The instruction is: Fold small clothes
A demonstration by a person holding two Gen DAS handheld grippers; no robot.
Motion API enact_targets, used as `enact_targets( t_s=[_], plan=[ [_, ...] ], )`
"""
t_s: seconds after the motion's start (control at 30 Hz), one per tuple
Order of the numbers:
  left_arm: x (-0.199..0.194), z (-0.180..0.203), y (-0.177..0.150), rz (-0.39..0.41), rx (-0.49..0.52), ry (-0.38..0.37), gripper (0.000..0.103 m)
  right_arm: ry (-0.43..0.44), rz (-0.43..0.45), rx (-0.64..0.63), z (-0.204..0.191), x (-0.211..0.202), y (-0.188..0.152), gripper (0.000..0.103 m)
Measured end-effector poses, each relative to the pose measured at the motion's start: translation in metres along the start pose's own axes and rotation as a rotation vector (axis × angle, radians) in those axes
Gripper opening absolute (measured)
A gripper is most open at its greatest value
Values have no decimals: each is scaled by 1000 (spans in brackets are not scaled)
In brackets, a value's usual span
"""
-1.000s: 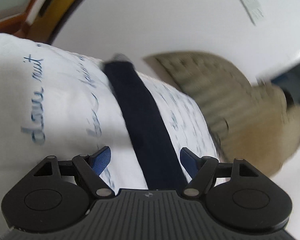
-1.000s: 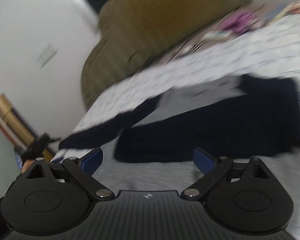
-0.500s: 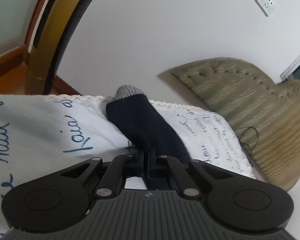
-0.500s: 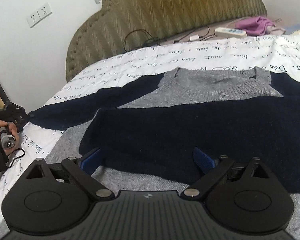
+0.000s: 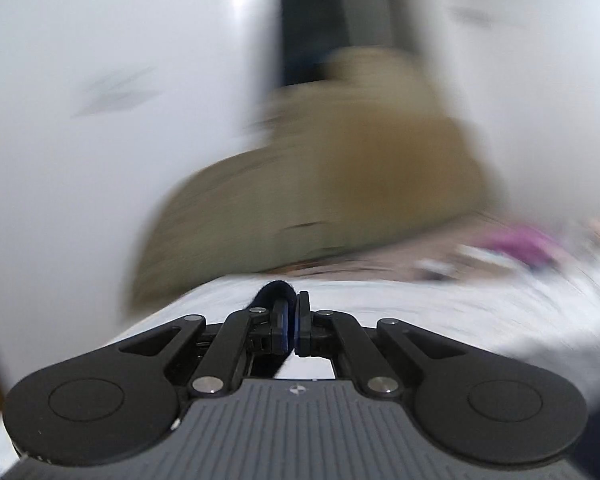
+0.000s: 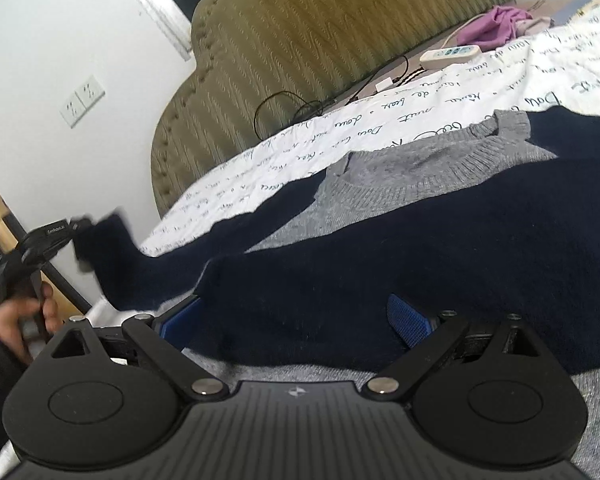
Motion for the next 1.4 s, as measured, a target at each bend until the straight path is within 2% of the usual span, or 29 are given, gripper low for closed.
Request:
enact_targets(
  t_s=[0.1,0.23,0.3,0.37,0.4,0.43,0.47,0.53,0.57,0.63,0.73,0.83,0.97,1.03,1.1,1.2,1.23,1.27,1.33,1.4],
  plan=[
    [-14,82,-12,-29,147,-214,4,22,7,34,5,-2,1,99],
    [-28,138,-38,-83,238,-313,4,28,9,39,6,-3,1,99],
    [-35,154,-53,-120,340,-335,5,30,10,43,7,-4,1,99],
    [-39,165,-69,-143,448,-335,20,36,10,50,8,-4,1,99],
    [-40,168,-75,-155,494,-345,23,40,11,53,8,-4,1,99],
    [-41,170,-80,-169,531,-357,39,43,12,58,9,-5,2,99],
    [-49,170,-83,-155,553,-367,61,47,12,63,10,-5,2,99],
    [-67,165,-83,-68,536,-411,82,51,12,67,10,-5,2,99],
    [-74,164,-81,-22,504,-436,85,52,11,68,11,-5,2,99],
    [-91,153,-75,46,416,-473,85,52,12,69,11,-5,2,99],
    [-95,126,-66,35,186,-463,89,54,12,73,11,-6,2,99],
    [-79,84,-64,-6,-147,-401,92,51,11,70,11,-6,2,99],
    [-60,25,-90,-27,-543,-226,90,40,8,57,10,-5,1,99],
    [-59,-1,-99,-14,-682,-201,90,22,2,32,7,-4,1,99],
    [-64,-24,-97,40,-751,-162,92,-15,-8,-17,-1,-4,-1,99],
    [-70,-49,-99,72,-855,-85,94,-161,-42,-150,-24,-4,2,99],
    [-73,-57,-101,80,-894,-73,95,-217,-21,-196,-38,-8,5,99],
    [-77,-65,-103,85,-922,-52,96,-235,22,-260,-55,-14,6,99],
    [-90,-71,-105,84,-961,-16,98,-224,99,-457,-99,-24,4,99],
    [-92,-75,-101,69,-999,-4,99,-270,118,-706,-142,-17,-7,99]
  ],
)
Point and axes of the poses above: each gripper's, at about its wrist camera, not at the fingertips, and x roughly the way its jaws point, z to its right, y to its top, the point moved 4 cm from there along x, roughly the way its jaws point, and after that the axes turned 9 degrees about -y, right-handed, at the moved point
